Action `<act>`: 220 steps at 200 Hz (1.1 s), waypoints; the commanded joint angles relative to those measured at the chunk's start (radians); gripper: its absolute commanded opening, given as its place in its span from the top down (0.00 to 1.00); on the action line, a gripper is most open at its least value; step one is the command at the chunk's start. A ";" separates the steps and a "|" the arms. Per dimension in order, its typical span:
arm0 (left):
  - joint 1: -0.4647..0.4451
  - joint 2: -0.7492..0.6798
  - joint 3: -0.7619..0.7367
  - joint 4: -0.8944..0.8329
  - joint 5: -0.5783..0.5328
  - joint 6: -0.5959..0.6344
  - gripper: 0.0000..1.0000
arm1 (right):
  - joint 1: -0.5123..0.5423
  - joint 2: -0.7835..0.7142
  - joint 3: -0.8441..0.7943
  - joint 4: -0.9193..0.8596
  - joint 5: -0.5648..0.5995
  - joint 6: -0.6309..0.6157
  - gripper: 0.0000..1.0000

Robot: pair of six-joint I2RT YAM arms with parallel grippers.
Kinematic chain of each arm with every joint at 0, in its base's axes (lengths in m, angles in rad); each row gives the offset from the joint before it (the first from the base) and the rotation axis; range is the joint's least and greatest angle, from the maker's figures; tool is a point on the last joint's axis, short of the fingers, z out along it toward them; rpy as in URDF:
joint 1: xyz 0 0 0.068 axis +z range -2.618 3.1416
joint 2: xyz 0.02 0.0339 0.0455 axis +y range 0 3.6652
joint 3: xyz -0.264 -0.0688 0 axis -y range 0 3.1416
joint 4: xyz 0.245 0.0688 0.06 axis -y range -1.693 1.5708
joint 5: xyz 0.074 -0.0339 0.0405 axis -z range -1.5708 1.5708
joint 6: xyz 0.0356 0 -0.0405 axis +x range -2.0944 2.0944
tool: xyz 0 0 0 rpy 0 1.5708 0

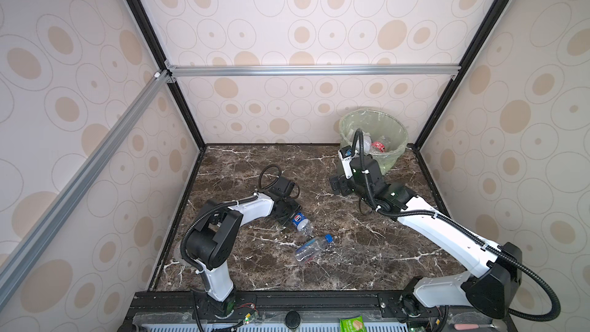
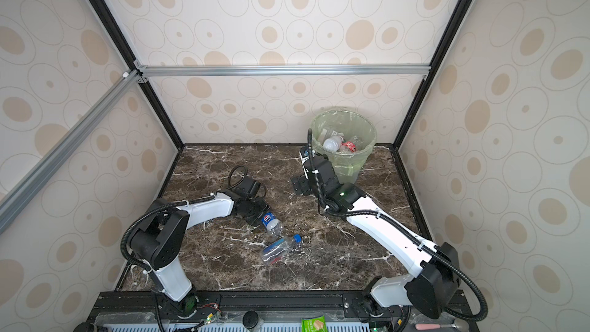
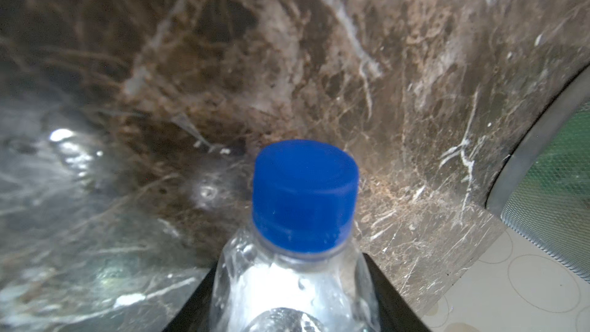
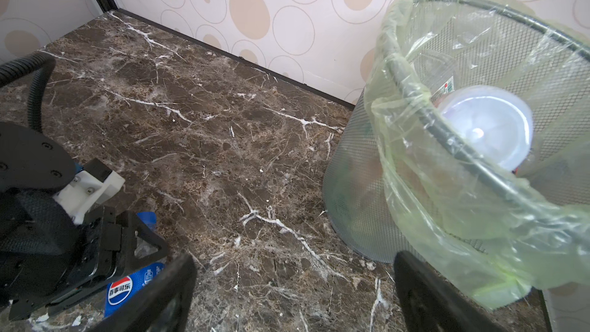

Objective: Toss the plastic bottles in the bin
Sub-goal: 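Close the left gripper on the blue cap and lift the Pepsi bottle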

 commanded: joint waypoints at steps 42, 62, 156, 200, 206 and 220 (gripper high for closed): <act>0.063 0.024 0.155 -0.055 -0.094 0.145 0.48 | 0.001 0.000 -0.014 0.007 -0.067 0.017 0.01; 0.074 0.010 0.245 -0.045 -0.119 0.218 0.46 | -0.001 0.016 0.016 -0.016 -0.117 0.028 0.00; 0.099 -0.016 0.479 0.168 -0.005 0.350 0.45 | -0.145 0.121 0.181 -0.098 -0.571 0.063 0.01; 0.095 -0.034 0.504 0.229 0.052 0.346 0.45 | -0.167 0.183 0.229 -0.076 -0.654 0.074 0.01; 0.093 -0.034 0.515 0.224 0.055 0.350 0.45 | -0.167 0.190 0.230 -0.066 -0.661 0.079 0.00; 0.088 -0.034 0.539 0.212 0.055 0.361 0.44 | -0.168 0.207 0.229 -0.038 -0.680 0.095 0.01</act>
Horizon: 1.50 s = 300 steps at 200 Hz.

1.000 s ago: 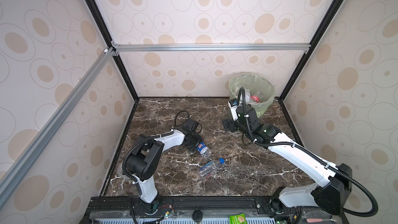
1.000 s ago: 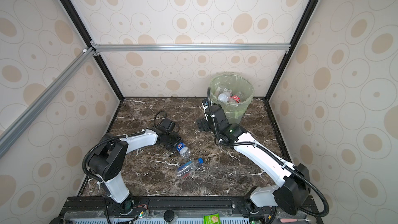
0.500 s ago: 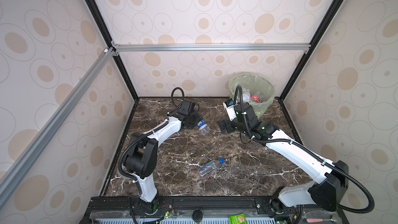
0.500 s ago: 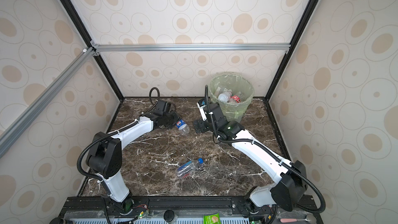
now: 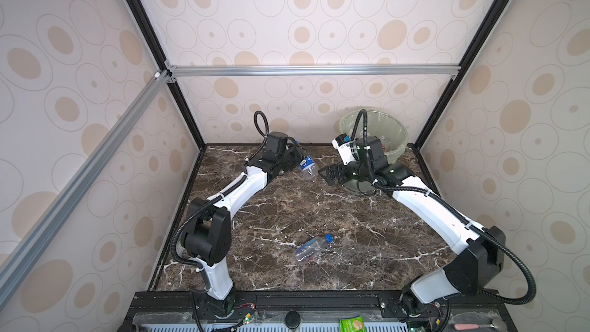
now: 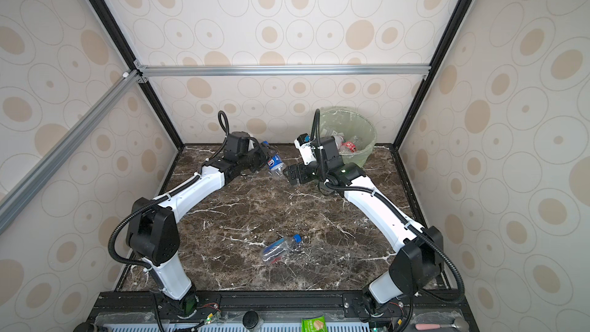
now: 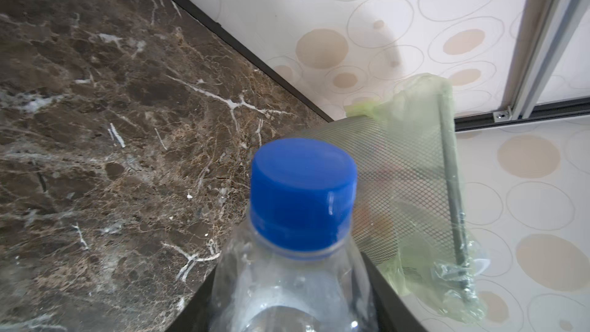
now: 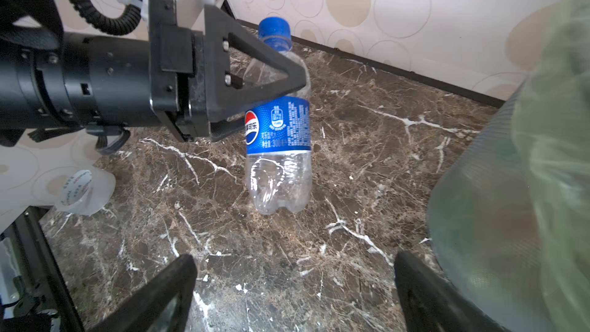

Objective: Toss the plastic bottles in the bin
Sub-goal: 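Close the left gripper on the blue cap and lift the Pepsi bottle, then close the right gripper on the Pepsi bottle held by the left gripper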

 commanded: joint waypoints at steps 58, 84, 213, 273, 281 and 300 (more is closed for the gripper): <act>-0.029 -0.042 0.124 0.031 0.069 0.023 0.45 | 0.002 0.107 0.077 0.082 -0.090 0.054 0.00; -0.032 -0.060 0.110 0.041 0.069 0.006 0.44 | 0.002 0.139 0.108 0.107 -0.091 0.054 0.02; -0.032 -0.091 0.052 0.068 0.072 -0.052 0.27 | 0.003 0.194 0.178 0.136 -0.117 0.069 0.42; 0.009 -0.117 0.030 0.077 0.055 -0.076 0.01 | -0.024 0.157 0.165 0.068 -0.064 0.089 0.52; 0.015 -0.127 0.030 0.078 0.048 -0.071 0.01 | -0.033 0.150 0.163 0.058 -0.055 0.092 0.54; 0.026 -0.147 0.032 0.079 0.023 -0.046 0.01 | -0.055 0.129 0.173 0.031 -0.038 0.097 0.56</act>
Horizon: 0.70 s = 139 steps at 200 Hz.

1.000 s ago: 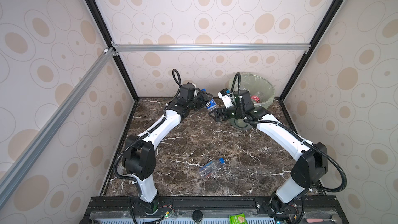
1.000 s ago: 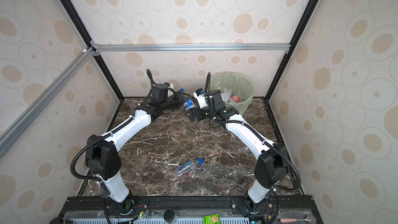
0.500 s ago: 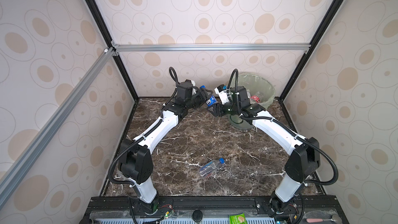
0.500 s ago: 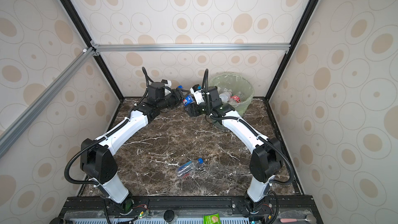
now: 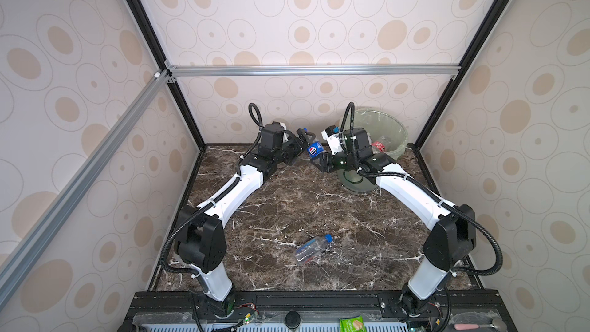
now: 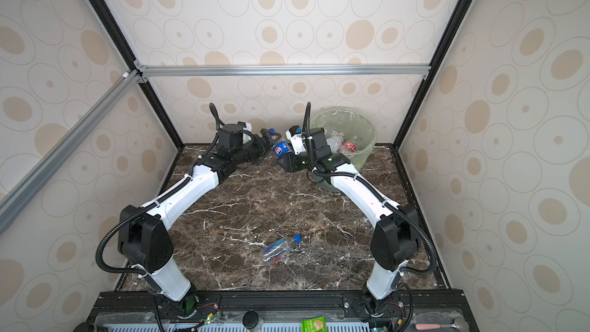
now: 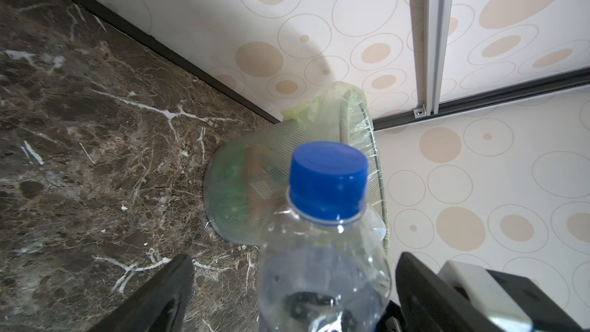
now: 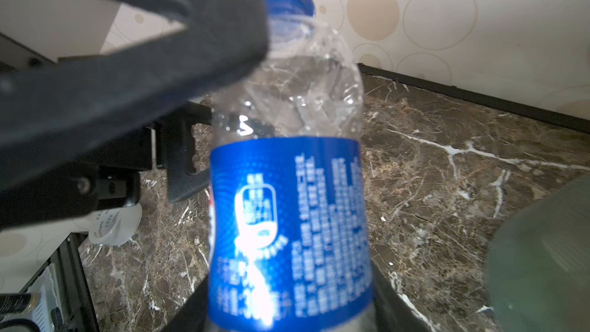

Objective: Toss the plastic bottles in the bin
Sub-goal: 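Close the right gripper on the Pepsi bottle held by the left gripper, then carry the Pepsi bottle over the bin with the right gripper and release it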

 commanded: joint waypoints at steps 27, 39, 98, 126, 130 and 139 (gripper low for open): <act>0.026 -0.095 0.020 0.032 -0.059 0.061 0.01 | -0.057 -0.119 0.051 -0.092 0.095 -0.013 0.56; 0.026 -0.107 0.031 0.042 -0.069 0.093 0.01 | -0.069 -0.146 0.073 -0.116 0.141 -0.033 0.56; -0.005 -0.120 0.044 0.152 0.002 0.215 0.01 | -0.113 -0.303 0.248 -0.189 0.488 -0.152 0.56; -0.046 -0.100 0.094 0.084 -0.024 0.301 0.01 | -0.126 -0.347 0.313 -0.173 0.621 -0.224 0.56; -0.047 -0.099 0.094 0.081 -0.023 0.303 0.01 | -0.129 -0.347 0.319 -0.169 0.632 -0.234 0.56; -0.048 -0.095 0.092 0.085 -0.019 0.303 0.01 | -0.144 -0.336 0.325 -0.168 0.646 -0.249 0.56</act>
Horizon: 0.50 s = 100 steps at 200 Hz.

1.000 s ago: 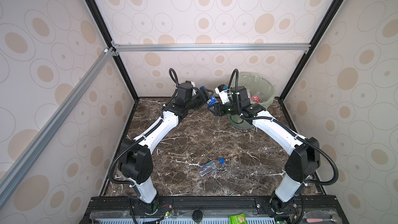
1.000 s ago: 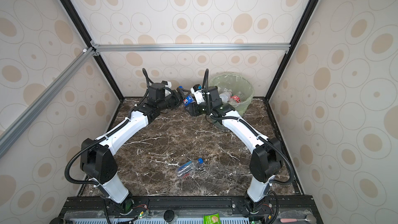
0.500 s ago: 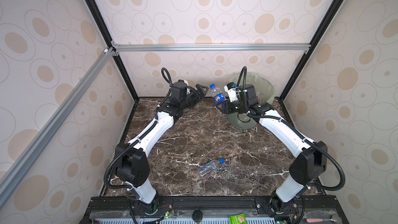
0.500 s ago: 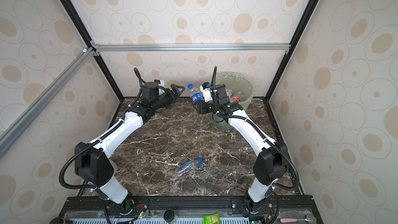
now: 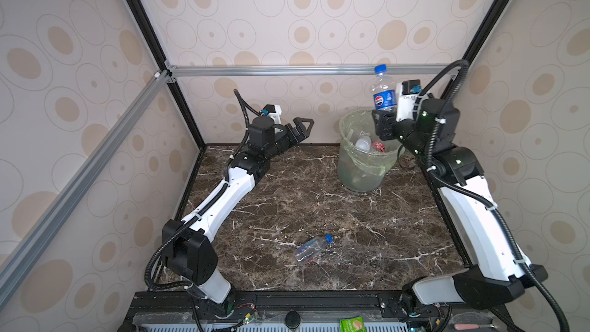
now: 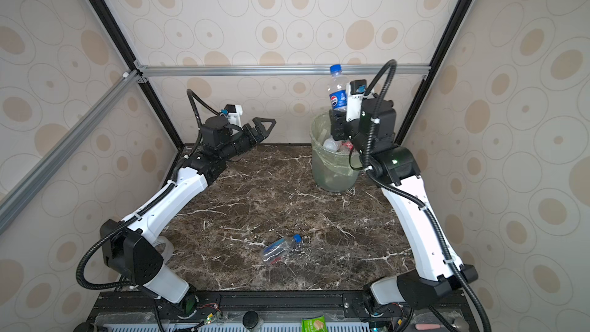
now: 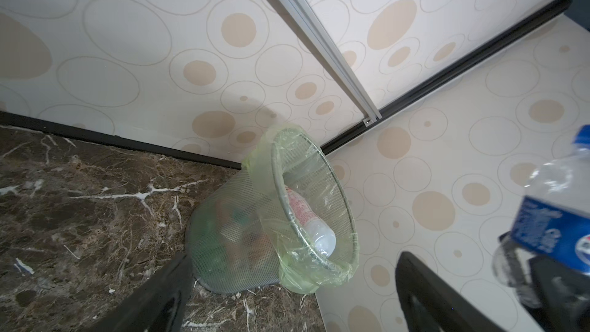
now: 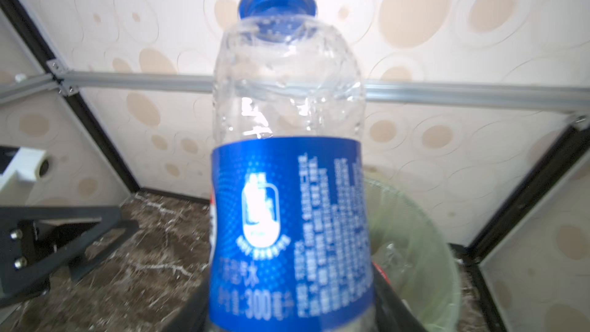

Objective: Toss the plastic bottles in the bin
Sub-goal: 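Carry the Pepsi bottle over the bin with the right gripper and release it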

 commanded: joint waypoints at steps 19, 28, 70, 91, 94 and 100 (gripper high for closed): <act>-0.019 0.015 0.054 0.002 0.021 0.076 0.01 | -0.073 0.061 0.030 -0.033 0.147 -0.074 0.55; -0.019 0.017 0.050 0.003 0.024 0.072 0.01 | -0.092 0.097 0.012 -0.049 0.147 -0.059 0.53; -0.018 0.007 0.009 0.006 0.034 0.069 0.01 | -0.158 0.223 -0.015 -0.161 0.140 -0.007 0.13; -0.019 0.010 0.009 -0.016 0.030 0.082 0.01 | -0.157 0.164 -0.056 -0.105 0.117 0.005 0.00; -0.018 0.011 0.009 -0.020 0.030 0.083 0.01 | -0.157 0.157 -0.057 -0.102 0.117 0.005 0.00; -0.018 0.015 0.011 -0.024 0.036 0.084 0.01 | -0.157 0.148 -0.054 -0.102 0.118 0.005 0.00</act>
